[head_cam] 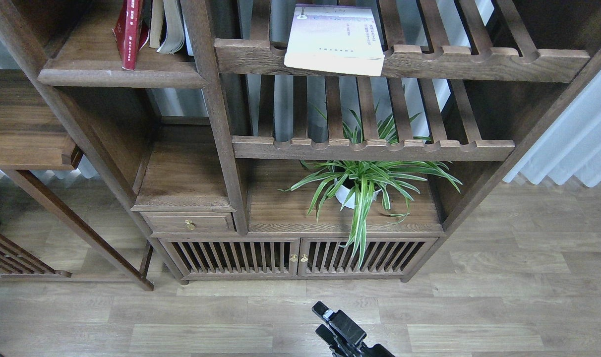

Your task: Organize books on shelf

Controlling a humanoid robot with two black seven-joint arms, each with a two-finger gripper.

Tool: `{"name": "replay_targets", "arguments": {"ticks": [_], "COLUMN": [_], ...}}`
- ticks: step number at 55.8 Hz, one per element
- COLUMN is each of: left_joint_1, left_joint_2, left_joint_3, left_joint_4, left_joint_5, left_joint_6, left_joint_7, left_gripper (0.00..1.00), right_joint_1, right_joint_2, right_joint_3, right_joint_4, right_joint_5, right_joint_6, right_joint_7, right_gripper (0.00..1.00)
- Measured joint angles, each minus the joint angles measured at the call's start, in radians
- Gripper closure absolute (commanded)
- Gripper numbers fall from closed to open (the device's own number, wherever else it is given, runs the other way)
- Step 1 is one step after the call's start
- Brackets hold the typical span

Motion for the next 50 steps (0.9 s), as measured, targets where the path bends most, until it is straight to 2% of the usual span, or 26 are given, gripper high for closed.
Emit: {"name": "replay_targets", "arguments": {"ticks": [17, 30, 50], "left_joint_1": [-0.047, -0.050, -0.034], "left_joint_2": [-0.104, -0.118, -0.168], "left_joint_3": [0.007, 0.007, 0.045], "left_joint_4": [0.011, 0.016, 0.081], "left_joint_5": [0.107, 0.170, 0.175], "left_joint_6": [0.000, 0.000, 0.000], "left_joint_7": [0.000, 0.000, -0.001], "left_gripper": [1.00, 0.99, 0.98], "right_joint_1": [-0.001, 0.000, 0.173], "right_joint_2": [0.001, 0.003, 0.045], "right_joint_3": [-0.002, 0.004, 0.195], "right_joint_4": [0.003, 0.003, 0.050], "right_joint_5": [0.000, 0.000, 0.009], "right_joint_6": [0.000, 0.000, 0.000], "right_joint_7": [0.000, 0.000, 0.007], "right_gripper": [0.00, 0.00, 0.00]}}
